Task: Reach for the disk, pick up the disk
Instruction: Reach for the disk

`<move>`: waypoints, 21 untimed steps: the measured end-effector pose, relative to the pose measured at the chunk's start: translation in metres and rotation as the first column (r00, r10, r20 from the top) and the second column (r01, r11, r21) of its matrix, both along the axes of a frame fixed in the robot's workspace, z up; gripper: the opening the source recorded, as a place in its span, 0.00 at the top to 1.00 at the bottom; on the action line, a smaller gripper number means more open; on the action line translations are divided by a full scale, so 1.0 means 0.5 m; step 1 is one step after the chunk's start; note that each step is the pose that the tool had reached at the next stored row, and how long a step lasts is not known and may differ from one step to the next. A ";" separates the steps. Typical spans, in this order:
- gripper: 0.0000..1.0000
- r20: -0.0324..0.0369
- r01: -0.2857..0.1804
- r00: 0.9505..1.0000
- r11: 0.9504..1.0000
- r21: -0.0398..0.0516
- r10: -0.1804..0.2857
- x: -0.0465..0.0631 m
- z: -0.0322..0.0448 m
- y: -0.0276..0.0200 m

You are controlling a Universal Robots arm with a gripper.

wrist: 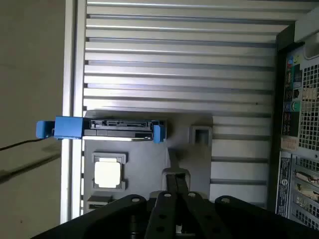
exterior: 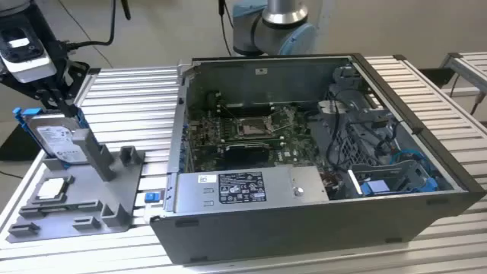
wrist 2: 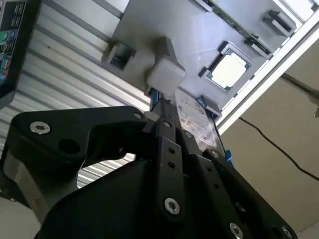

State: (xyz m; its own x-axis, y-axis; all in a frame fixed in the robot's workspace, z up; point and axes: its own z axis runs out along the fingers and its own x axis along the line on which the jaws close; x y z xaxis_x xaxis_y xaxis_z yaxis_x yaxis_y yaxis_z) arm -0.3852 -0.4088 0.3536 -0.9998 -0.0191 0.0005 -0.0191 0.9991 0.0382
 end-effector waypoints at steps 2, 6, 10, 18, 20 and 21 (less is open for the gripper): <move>1.00 0.000 0.000 1.000 1.000 0.000 0.000 0.000 0.000 0.0000; 1.00 0.000 0.000 1.000 1.000 0.000 0.000 0.000 0.000 0.0000; 1.00 0.000 0.000 1.000 1.000 0.000 0.000 0.000 0.000 0.0000; 1.00 0.000 0.000 1.000 1.000 0.000 0.000 -0.013 -0.002 0.0247; 1.00 0.000 0.000 1.000 1.000 0.001 0.000 -0.023 -0.003 0.0362; 1.00 0.000 0.000 1.000 1.000 0.001 0.000 -0.028 -0.003 0.0412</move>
